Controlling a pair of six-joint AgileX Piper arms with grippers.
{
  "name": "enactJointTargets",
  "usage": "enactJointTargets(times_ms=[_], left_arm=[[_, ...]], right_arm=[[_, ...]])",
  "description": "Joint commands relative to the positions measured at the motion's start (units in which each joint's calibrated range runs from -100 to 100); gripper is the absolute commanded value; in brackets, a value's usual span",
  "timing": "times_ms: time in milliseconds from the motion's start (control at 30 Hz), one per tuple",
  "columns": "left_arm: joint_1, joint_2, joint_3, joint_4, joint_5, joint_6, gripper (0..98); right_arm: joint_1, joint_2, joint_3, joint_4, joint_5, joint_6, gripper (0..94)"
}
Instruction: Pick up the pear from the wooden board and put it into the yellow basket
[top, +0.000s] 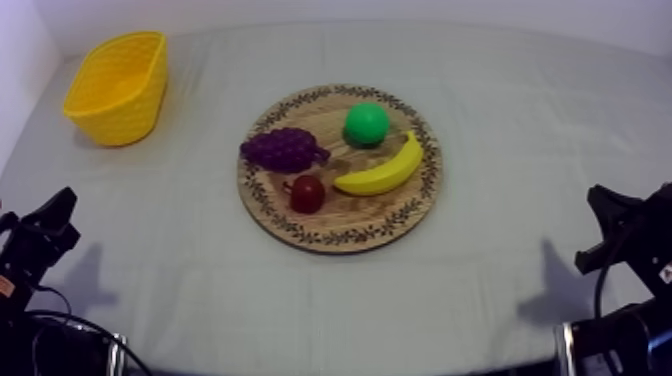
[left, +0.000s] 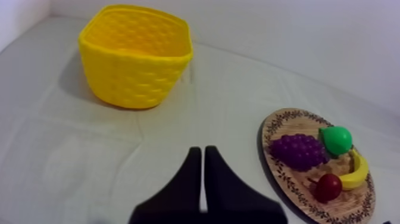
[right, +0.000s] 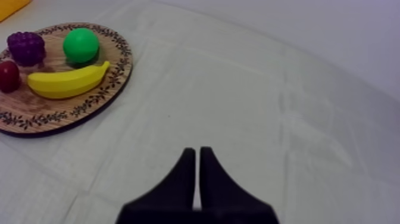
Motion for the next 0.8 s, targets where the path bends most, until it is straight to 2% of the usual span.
enactJointTargets(times_ms=[0,467,667,767], left_arm=[[0.0,0.0,0.0,0.01,0.0,0.0,0.0],[0.0,0.0,0.0,0.01,0.1,-0.1,0.0],[1.2,0.0,-0.9,0.12,5.4,-0.4,0.0],[2.8,0.0,-1.2,0.86,6.2,-2.0,0.0]], right_arm=[[0.0,0.0,0.0,0.0,0.0,0.0,0.4],[0.0,0.0,0.0,0.0,0.0,0.0,0.4],[0.0,0.0,0.0,0.0,0.0,0.0,0.4],[0.0,0.0,0.0,0.0,0.0,0.0,0.4]])
